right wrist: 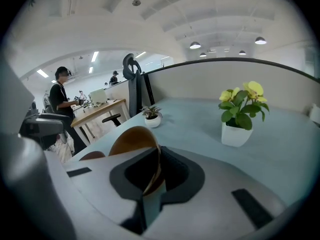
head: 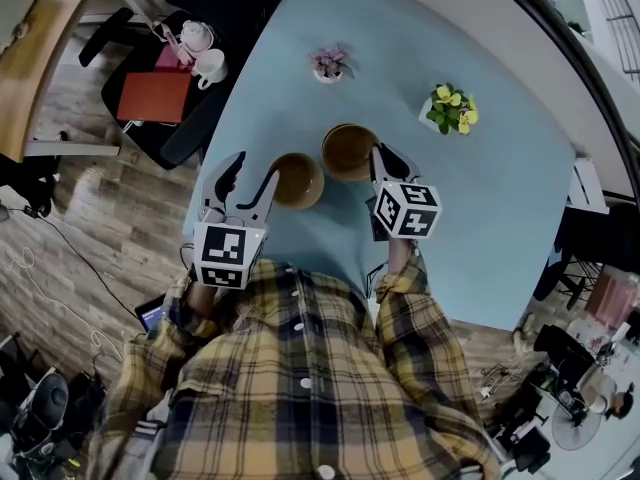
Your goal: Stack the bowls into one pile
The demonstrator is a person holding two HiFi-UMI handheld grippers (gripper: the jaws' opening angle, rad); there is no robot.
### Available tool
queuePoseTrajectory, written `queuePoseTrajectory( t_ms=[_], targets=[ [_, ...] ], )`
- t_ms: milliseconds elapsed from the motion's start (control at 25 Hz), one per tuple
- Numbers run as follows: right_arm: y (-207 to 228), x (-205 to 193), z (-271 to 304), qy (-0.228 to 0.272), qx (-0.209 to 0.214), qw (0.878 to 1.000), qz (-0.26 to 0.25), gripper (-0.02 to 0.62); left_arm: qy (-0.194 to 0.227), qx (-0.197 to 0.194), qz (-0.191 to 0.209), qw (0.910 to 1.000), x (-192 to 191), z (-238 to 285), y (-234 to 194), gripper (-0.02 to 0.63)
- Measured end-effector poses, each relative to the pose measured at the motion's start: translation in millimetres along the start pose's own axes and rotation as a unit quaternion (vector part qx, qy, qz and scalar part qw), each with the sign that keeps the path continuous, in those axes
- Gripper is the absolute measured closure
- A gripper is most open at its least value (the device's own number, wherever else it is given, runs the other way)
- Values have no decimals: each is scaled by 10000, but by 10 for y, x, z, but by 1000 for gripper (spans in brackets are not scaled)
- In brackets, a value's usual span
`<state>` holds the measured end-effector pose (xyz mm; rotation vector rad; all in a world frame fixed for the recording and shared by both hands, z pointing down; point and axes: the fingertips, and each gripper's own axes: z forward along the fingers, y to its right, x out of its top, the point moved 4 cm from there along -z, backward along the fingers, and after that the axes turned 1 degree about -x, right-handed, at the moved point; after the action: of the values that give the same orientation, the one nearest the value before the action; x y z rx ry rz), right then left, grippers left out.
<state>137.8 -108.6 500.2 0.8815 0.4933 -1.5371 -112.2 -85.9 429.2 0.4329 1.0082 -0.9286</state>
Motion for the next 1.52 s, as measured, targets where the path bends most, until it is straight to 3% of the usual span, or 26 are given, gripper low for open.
queuePoseTrajectory(
  t_ms=[360,600,880,1280,1520],
  targets=[
    [-23,-114,82,52,-98,9994,-318,572,-88,39,17,10000,-31,18,3,391],
    [-8,-155,101,63,-200,9992,-351,469,-100,66,60,9999,-36,30,-4,391],
    [-29,-96,28,232,-218,9989,-340,457,-98,58,105,9999,-62,48,-5,392],
    [-195,60,-583,847,-172,9957,-336,433,-443,-172,365,9982,-333,114,65,400],
    [-328,-157,-1070,1063,-136,9942,88,433,-681,-376,343,9964,-505,189,119,406]
  ],
)
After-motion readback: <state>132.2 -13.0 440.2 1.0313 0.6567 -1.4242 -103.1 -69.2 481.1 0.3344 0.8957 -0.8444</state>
